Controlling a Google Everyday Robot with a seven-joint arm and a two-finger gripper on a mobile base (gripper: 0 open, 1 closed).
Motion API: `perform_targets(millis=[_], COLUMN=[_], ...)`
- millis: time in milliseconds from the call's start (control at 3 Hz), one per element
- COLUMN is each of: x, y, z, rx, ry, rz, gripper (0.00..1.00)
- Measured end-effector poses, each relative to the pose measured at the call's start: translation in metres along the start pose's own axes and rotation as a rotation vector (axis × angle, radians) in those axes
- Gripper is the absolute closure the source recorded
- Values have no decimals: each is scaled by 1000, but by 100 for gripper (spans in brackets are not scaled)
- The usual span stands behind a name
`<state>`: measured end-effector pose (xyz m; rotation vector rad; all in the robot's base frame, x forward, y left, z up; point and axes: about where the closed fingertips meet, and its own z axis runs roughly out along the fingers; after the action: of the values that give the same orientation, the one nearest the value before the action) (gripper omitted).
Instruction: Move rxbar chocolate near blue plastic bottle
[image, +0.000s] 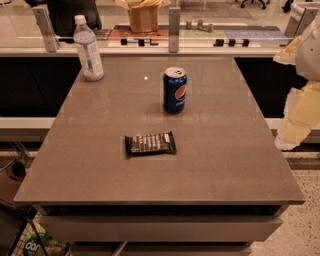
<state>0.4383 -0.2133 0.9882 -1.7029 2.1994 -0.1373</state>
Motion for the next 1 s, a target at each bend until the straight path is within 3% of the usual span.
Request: perform_targets(millis=[333, 667, 1000], x=[-1, -12, -43], y=[0, -7, -19], z=[-1, 10, 42], rx=[2, -19, -65], ry=[-3, -100, -298], rz=[-1, -14, -44], gripper=[0, 0, 0])
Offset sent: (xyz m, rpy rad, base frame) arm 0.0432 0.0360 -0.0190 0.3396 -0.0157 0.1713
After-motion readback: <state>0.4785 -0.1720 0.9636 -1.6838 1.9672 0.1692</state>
